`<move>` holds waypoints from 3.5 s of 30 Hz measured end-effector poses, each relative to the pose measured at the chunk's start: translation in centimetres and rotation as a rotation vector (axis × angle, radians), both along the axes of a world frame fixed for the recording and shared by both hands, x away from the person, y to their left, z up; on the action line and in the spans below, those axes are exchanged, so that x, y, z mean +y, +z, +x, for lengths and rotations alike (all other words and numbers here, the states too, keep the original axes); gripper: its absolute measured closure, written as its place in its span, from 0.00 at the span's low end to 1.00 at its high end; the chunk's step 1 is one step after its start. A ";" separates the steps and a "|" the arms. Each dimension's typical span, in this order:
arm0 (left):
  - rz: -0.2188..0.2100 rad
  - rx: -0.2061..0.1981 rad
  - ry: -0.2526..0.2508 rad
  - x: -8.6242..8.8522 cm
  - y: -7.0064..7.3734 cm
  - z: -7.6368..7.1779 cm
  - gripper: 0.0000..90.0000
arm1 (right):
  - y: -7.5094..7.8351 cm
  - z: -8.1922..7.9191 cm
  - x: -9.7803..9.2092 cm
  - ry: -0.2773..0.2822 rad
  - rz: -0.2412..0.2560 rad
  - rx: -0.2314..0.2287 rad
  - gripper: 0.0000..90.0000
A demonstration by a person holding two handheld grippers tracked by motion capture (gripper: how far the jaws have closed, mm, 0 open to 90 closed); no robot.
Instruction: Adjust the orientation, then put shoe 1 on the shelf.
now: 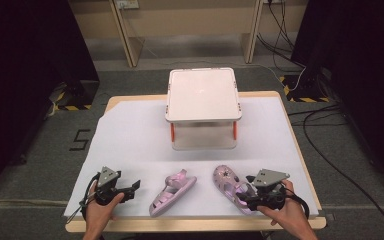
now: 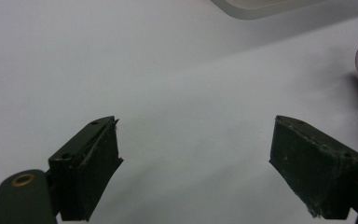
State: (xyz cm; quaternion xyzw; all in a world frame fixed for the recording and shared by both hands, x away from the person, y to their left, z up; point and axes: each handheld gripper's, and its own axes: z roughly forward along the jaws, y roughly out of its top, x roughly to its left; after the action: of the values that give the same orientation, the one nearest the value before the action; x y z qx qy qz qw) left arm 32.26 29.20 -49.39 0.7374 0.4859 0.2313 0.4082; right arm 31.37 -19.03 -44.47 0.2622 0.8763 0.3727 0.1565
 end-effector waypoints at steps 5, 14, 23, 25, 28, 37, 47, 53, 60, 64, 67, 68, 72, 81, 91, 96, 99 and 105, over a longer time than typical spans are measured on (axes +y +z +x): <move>0.003 0.005 0.000 0.0 0.0 0.0 0.17 | -0.1 -0.1 0.5 0.006 0.039 0.007 0.39; -0.006 0.001 0.013 0.1 0.1 0.1 0.17 | 0.2 -0.4 0.3 0.008 0.029 -0.042 0.44; -0.004 0.002 0.008 0.1 0.1 0.0 0.17 | 0.2 -0.7 0.7 0.045 -0.003 -0.071 0.51; -0.002 0.006 0.006 0.1 0.1 0.0 0.17 | 0.1 -0.6 0.5 0.055 -0.012 -0.074 0.53; -0.005 0.003 0.009 0.1 0.1 0.1 0.17 | 0.1 -0.6 0.6 0.076 -0.014 -0.075 0.55; -0.002 0.004 0.003 0.0 0.0 0.1 0.17 | -0.1 -0.4 0.4 0.064 -0.038 -0.091 0.62; 0.000 -0.001 -0.003 -0.1 0.1 -0.1 0.17 | -0.2 -0.7 1.7 0.062 -0.088 -0.185 0.85; 0.000 -0.001 -0.003 0.0 0.1 -0.1 0.17 | 0.3 -0.8 1.4 0.048 -0.081 -0.231 0.90; -0.003 -0.005 0.006 0.1 0.2 -0.1 0.17 | 1.7 -0.8 0.6 0.033 0.012 -0.243 0.91; -0.003 -0.004 0.005 0.1 0.2 -0.1 0.17 | 2.6 -0.5 0.2 0.033 0.035 -0.260 0.91; -0.005 -0.006 0.006 0.1 0.2 -0.1 0.17 | 2.9 -0.3 0.1 0.034 0.045 -0.263 0.91; -0.006 -0.006 0.007 0.1 0.2 -0.1 0.17 | 3.1 -0.2 0.1 0.035 0.050 -0.269 0.91; -0.005 -0.004 0.006 0.2 0.2 -0.1 0.17 | 4.2 0.2 0.2 0.046 0.074 -0.276 0.90; -0.005 -0.004 0.006 0.2 0.2 -0.1 0.17 | 6.6 0.9 1.1 0.086 0.136 -0.293 0.90; -0.009 -0.005 0.007 0.2 0.2 -0.1 0.17 | 9.6 2.4 3.7 0.165 0.156 -0.319 0.90; -0.009 -0.005 0.005 0.1 0.2 -0.1 0.17 | 10.9 3.2 4.7 0.182 0.160 -0.325 0.90; -0.008 -0.005 0.006 0.2 0.2 -0.1 0.17 | 11.7 3.5 5.2 0.192 0.165 -0.329 0.90; -0.007 -0.005 0.007 0.1 0.2 -0.1 0.17 | 13.2 4.3 5.9 0.209 0.180 -0.340 0.90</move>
State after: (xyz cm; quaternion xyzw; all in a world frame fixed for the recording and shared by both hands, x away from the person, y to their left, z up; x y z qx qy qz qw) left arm 32.15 29.30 -49.23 0.7339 0.4881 0.2327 0.4111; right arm 35.64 -13.13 -31.26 0.1163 0.8229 0.5024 0.2385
